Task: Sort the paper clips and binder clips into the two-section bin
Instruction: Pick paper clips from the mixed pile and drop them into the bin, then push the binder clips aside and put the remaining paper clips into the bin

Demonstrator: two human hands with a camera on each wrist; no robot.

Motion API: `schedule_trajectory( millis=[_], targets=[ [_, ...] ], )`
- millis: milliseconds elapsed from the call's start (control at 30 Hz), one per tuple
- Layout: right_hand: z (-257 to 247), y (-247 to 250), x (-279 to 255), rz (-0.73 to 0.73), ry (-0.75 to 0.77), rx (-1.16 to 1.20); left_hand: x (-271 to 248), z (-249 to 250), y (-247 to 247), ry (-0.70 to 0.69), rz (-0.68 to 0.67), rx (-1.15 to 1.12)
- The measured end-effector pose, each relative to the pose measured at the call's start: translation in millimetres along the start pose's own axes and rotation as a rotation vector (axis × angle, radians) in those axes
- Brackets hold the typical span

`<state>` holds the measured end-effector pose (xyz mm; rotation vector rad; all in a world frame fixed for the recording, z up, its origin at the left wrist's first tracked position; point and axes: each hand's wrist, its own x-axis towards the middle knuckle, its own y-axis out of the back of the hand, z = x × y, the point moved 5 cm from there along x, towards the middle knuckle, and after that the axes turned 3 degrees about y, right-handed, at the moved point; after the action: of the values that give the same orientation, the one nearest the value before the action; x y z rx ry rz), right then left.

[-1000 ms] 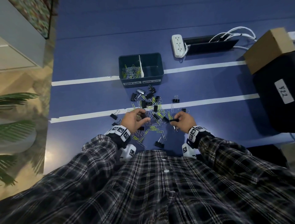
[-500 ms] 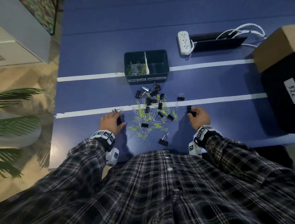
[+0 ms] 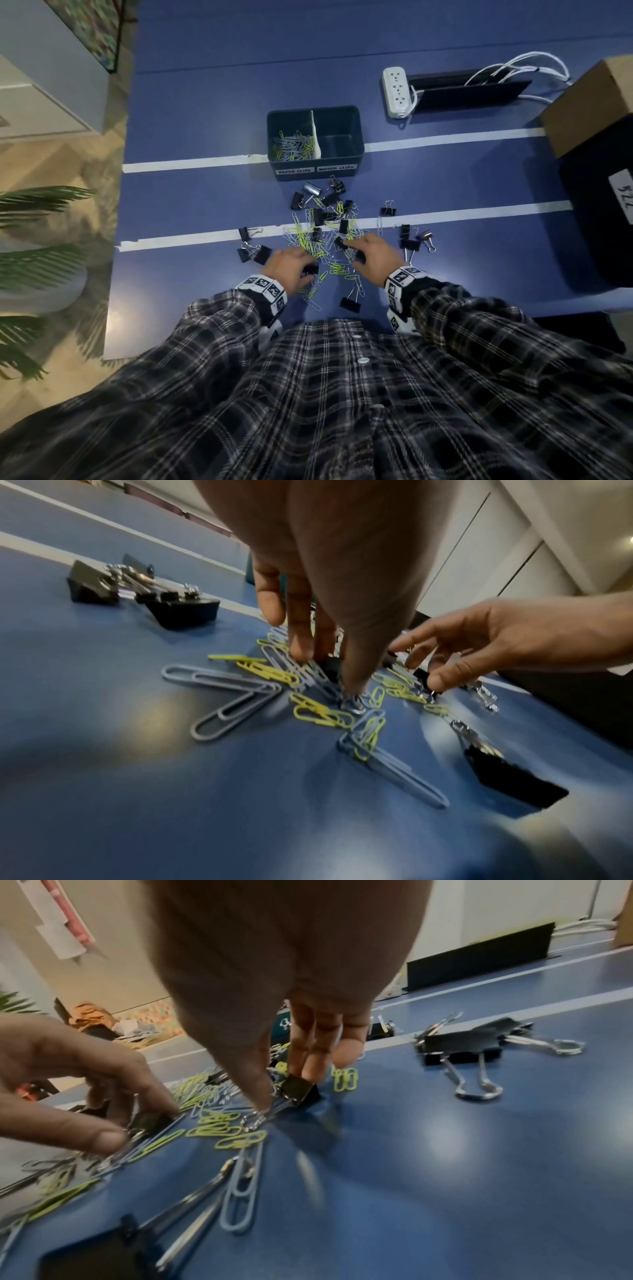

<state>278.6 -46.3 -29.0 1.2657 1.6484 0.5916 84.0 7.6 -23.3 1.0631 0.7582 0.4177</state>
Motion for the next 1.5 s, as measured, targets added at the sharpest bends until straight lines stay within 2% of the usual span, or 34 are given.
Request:
schedule_trajectory(
  millis=[167, 400, 467, 567, 633, 700, 800, 867, 967, 1033, 1100, 1167, 1267, 1400, 1500],
  targets=[
    [-0.7, -0.8, 2.6, 0.051, -0.055, 0.001, 5.5, -0.8, -7.6, 0.041, -0.004, 0.036],
    [9.6, 2.9, -1.1, 0.070, -0.089, -0.031, 2.7, -4.2, -4.7, 0.049, 0.074, 0.012],
    [11.6, 1.5, -0.7, 0.052, -0.102, -0.024, 2.8, -4.7, -2.3, 0.049, 0.082, -0.047],
    [17.5, 2.8, -1.4, 0.060, -0.163, 0.020, 0.4, -10.2, 6.2, 0.084, 0.140, -0.255],
    [25.4, 8.1, -4.6, 0.104, -0.229, 0.064, -2.4, -20.6, 12.2, 0.139, 0.156, -0.378],
    [38.1, 17.7, -10.9, 0.208, -0.321, 0.135, -5.7, -39.1, 16.6, 0.221, 0.173, -0.444],
    [59.4, 35.4, -22.2, 0.387, -0.439, 0.145, -15.3, -82.5, 25.4, 0.449, 0.330, -0.417],
    [71.3, 42.5, -27.1, 0.405, -0.457, 0.091, -21.8, -104.2, 27.8, 0.553, 0.370, -0.316],
    [83.3, 44.6, -29.0, 0.365, -0.436, 0.040, -26.9, -112.2, 28.8, 0.581, 0.363, -0.205],
    [81.5, 44.8, -29.4, 0.389, -0.427, -0.026, -26.7, -102.3, 31.7, 0.529, 0.386, -0.102],
    [69.6, 47.5, -28.4, 0.465, -0.388, -0.080, -19.2, -72.2, 35.5, 0.357, 0.351, -0.052],
    [49.8, 46.9, -20.3, 0.471, -0.286, -0.074, -10.0, -24.7, 32.2, 0.069, 0.203, -0.055],
    [13.3, 34.4, 3.1, 0.258, -0.071, -0.014, -9.1, 41.2, 12.8, -0.290, -0.075, -0.058],
    [-18.7, 17.5, 19.4, 0.026, 0.035, -0.015, -9.2, 76.7, -14.1, -0.498, -0.189, -0.003],
    [-20.9, 11.6, 20.0, -0.026, 0.019, -0.096, -6.2, 74.6, -17.2, -0.519, -0.221, 0.024]
  ],
)
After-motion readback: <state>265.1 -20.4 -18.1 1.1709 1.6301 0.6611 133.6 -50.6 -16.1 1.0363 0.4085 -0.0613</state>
